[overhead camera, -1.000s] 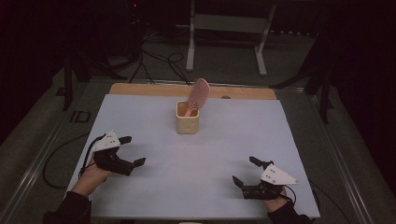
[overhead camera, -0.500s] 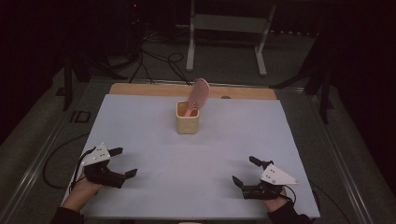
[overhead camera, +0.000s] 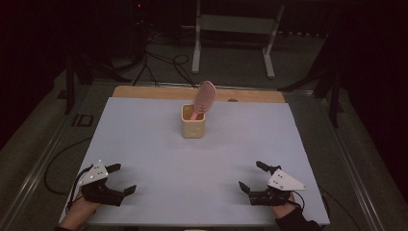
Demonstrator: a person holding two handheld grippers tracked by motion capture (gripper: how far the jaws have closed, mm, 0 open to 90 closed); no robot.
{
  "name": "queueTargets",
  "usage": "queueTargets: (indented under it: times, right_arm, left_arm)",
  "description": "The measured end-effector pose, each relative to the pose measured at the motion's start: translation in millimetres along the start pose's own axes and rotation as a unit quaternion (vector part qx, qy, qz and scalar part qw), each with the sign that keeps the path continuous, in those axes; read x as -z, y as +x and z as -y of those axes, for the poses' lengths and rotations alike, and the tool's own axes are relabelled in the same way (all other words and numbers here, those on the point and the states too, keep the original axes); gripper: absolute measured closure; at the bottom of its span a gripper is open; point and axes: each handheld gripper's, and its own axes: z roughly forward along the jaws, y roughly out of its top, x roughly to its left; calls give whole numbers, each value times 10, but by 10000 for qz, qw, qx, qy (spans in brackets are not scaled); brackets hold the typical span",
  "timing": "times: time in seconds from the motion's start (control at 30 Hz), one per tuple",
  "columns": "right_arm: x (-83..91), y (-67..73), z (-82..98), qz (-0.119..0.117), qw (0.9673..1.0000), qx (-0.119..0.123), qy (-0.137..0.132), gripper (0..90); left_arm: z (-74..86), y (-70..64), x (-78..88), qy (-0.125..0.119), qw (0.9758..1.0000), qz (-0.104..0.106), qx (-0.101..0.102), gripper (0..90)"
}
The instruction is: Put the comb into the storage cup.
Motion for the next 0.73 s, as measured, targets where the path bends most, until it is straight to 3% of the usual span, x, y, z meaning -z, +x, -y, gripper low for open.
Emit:
queueTargets:
  times: [0.33, 0.73]
  right_arm:
    - [-8, -8, 5, -19, 10000, 1, 11, 79]
    - [-20, -5, 8, -28, 10000, -23, 37, 79]
  left_arm:
    - [94, -25, 57, -17, 9997, -224, -1, 0]
    - [98, -35, 25, 40, 9998, -203, -34, 0]
